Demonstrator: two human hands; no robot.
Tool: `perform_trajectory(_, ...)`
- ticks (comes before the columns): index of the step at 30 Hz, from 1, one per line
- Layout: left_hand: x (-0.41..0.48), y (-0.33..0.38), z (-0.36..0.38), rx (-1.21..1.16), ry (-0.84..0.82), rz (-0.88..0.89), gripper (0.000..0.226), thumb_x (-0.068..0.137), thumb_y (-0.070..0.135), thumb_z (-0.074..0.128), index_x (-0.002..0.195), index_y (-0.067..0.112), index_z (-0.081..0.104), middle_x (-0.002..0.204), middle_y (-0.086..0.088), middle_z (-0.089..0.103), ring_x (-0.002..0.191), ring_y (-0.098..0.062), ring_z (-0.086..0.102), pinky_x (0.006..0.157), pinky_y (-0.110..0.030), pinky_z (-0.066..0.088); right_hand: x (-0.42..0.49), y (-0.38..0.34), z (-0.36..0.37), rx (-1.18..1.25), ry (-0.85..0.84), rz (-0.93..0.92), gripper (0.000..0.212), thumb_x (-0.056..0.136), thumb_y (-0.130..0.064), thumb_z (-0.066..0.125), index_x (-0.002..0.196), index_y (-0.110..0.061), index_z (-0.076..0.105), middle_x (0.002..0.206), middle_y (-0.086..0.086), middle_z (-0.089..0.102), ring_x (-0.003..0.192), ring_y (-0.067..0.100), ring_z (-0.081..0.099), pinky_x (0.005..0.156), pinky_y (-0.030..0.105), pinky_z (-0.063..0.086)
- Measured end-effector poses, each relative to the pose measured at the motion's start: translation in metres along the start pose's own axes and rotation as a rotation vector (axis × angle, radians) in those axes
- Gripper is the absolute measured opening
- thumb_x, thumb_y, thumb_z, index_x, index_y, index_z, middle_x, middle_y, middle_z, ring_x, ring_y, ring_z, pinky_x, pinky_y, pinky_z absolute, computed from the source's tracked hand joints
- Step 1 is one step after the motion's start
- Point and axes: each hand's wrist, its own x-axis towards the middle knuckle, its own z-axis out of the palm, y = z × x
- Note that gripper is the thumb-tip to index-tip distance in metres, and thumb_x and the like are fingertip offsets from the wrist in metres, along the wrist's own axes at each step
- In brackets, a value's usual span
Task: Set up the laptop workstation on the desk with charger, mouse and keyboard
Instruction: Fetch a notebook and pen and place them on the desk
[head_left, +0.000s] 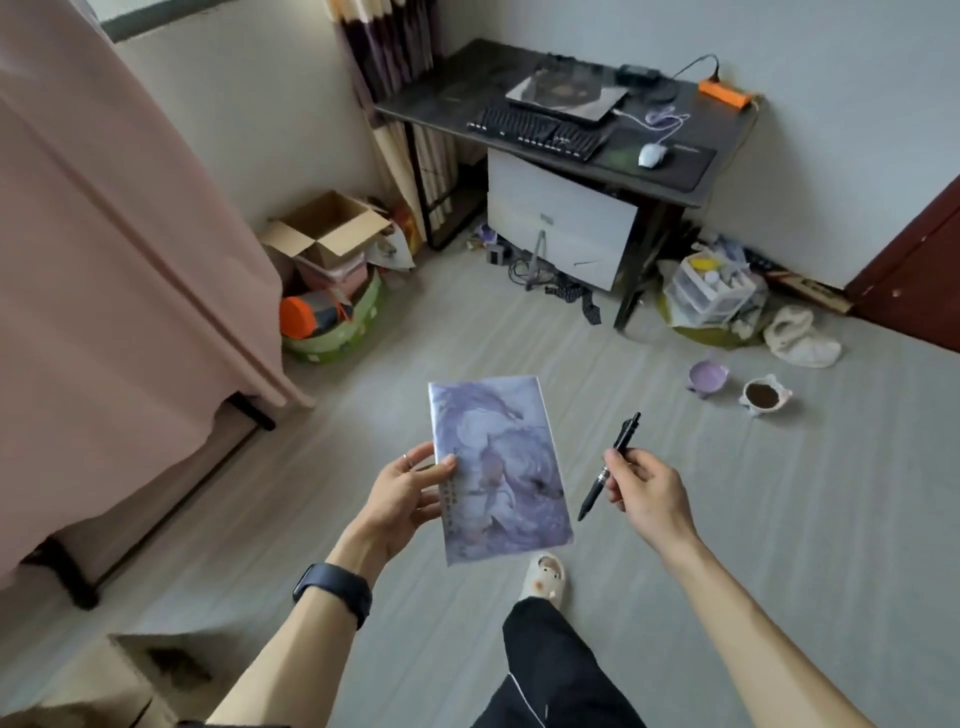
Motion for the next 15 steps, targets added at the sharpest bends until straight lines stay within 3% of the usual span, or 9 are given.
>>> perform_trajectory(7,0.141,0.139,0.007,-0.074,0.07,0.057,0.043,0.089,0.016,0.071,0.13,0.017,0.061,0.119,-0.014,0.071,0.096,-0.037,0.071,0.073,-0.036,0.061,0.206,-0.098,0.024,0.003,-0.063,-0.027,0.031,0.097,-0.029,0.064,0.072,-0.01,0.063,0.056,-0.005,0.064,0.055,0.012,0.06,0.07,0.038,0.049)
perform_trajectory(10,0.185,0.186,0.008,-0.099,0.078,0.062,0.044,0.089,0.016,0.07,0.132,0.02,0.058,0.119,-0.014,0.07,0.103,-0.041,0.069,0.08,-0.042,0.061,0.27,-0.142,0.034,-0.023,-0.105,-0.05,0.032,0.097,-0.033,0.063,0.072,-0.012,0.063,0.059,-0.005,0.065,0.059,0.013,0.061,0.071,0.04,0.05)
perform_trajectory(15,0.297,0.269,0.001,-0.094,0.099,0.085,0.046,0.09,0.014,0.069,0.133,0.019,0.057,0.118,-0.014,0.071,0.09,-0.034,0.073,0.066,-0.033,0.061,0.399,-0.214,0.061,-0.019,-0.08,-0.097,0.031,0.097,-0.033,0.063,0.074,-0.012,0.066,0.061,-0.004,0.067,0.06,0.012,0.062,0.073,0.04,0.051)
